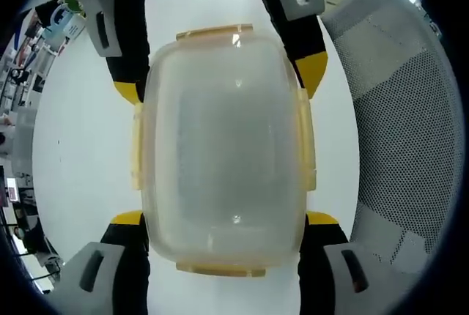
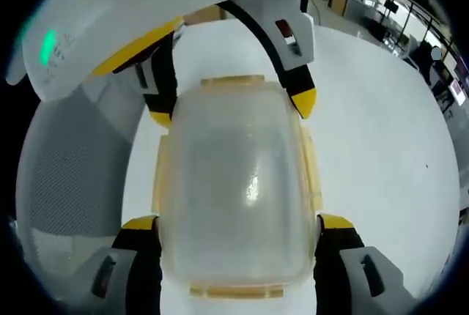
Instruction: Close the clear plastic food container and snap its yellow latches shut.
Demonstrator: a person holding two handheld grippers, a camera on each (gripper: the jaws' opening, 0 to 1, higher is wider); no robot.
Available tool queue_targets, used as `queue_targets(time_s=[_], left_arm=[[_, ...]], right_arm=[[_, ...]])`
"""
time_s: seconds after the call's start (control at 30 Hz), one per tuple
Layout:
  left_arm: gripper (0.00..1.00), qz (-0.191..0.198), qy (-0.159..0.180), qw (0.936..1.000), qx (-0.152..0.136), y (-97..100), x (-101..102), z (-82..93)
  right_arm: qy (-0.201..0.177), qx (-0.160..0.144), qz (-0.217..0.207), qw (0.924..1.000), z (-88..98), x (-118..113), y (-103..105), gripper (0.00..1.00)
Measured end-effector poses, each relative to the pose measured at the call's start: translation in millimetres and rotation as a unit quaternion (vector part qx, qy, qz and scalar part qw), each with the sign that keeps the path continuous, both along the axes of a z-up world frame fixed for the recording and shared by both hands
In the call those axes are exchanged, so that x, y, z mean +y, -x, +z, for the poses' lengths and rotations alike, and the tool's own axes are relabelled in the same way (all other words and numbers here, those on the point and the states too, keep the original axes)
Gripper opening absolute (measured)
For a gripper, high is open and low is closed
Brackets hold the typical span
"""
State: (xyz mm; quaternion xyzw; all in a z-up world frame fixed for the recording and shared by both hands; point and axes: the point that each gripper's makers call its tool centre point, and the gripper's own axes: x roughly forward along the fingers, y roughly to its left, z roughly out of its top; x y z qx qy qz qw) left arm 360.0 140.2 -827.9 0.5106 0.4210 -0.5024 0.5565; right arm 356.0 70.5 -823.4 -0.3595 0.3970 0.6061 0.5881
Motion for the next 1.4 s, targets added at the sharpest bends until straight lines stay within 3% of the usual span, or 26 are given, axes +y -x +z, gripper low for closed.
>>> queue_targets(time_s=[0.3, 0.43, 0.7, 1.4], left_arm=[[0.88, -0.003, -0.012, 0.9998, -0.017, -0.1, 2, -8.3], [0.89, 0.000, 0.004, 1.0000, -0.008, -1.8, 1, -5.9], [0.89, 0.003, -0.009, 0.9999, -0.006, -8.2, 4, -7.2], [0.90, 0.001, -0.003, 1.0000, 0.001, -46.8, 6, -8.0]], right_arm=[[-0.003, -0.001, -0.002, 1.0000, -0.1, 0, 0, 0.87], [-0.003, 0.000, -0.001, 1.0000, -0.4, 0, 0, 0.87], [-0.004, 0.000, 0.001, 1.0000, -0.6, 3, -8, 0.87], [-0.005, -0.001, -0.007, 1.0000, 0.1, 4, -44, 0.87]])
